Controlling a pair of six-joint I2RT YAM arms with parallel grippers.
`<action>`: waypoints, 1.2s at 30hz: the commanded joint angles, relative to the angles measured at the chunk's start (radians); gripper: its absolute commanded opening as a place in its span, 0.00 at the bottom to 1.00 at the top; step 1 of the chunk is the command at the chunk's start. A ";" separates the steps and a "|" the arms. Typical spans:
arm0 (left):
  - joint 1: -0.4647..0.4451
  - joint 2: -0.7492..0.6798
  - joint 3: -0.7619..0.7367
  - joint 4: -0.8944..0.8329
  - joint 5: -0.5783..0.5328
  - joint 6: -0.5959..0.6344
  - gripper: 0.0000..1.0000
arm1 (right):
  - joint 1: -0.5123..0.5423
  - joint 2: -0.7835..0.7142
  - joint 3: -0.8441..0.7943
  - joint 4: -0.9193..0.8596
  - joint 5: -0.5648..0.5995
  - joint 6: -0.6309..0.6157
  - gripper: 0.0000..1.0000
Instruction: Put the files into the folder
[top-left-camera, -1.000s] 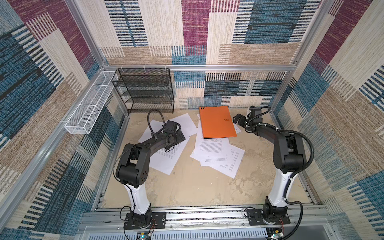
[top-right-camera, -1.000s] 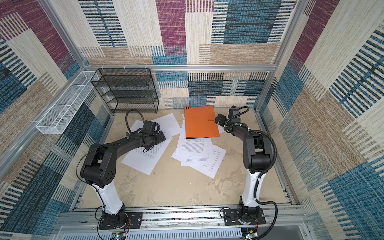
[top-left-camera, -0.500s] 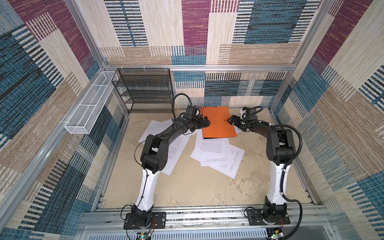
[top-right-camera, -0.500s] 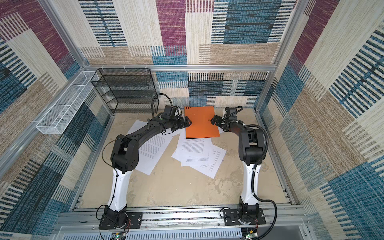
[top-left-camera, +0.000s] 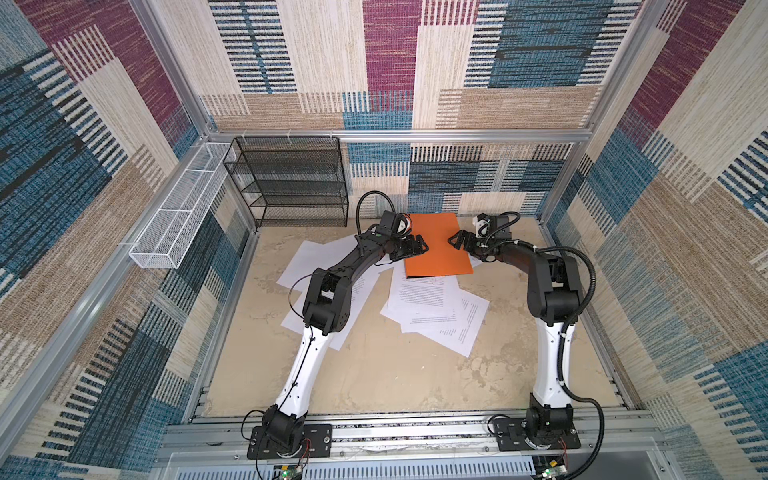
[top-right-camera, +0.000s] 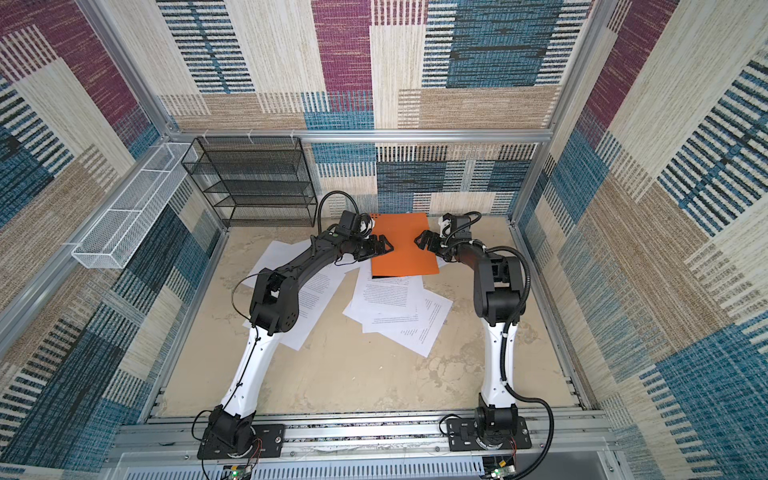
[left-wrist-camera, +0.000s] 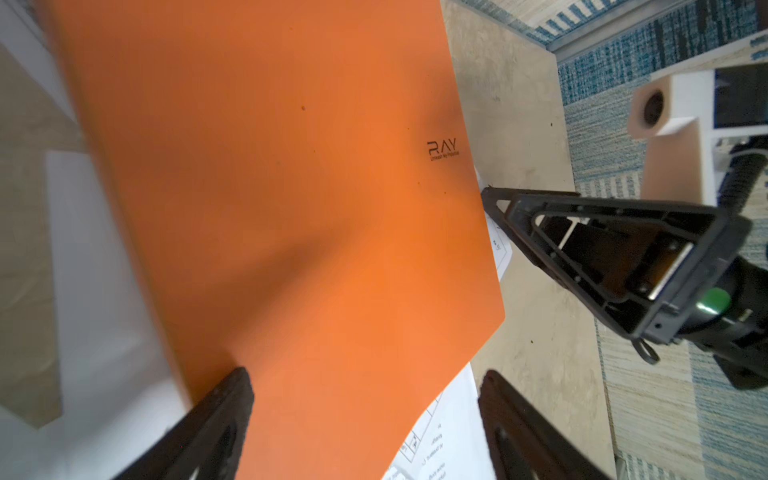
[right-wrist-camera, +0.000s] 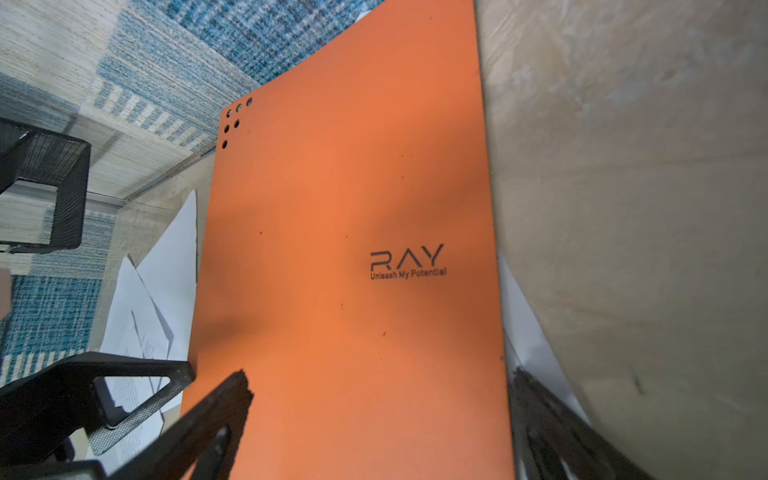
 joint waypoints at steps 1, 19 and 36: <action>-0.002 0.002 -0.020 -0.056 0.026 0.025 0.83 | 0.002 -0.042 -0.017 -0.005 -0.108 0.036 0.99; -0.006 -0.214 -0.293 0.079 0.226 -0.018 0.79 | -0.011 -0.217 -0.365 0.453 -0.397 0.330 0.96; 0.075 -0.103 -0.049 -0.130 -0.026 0.080 0.99 | 0.010 -0.189 -0.296 0.177 -0.071 0.195 1.00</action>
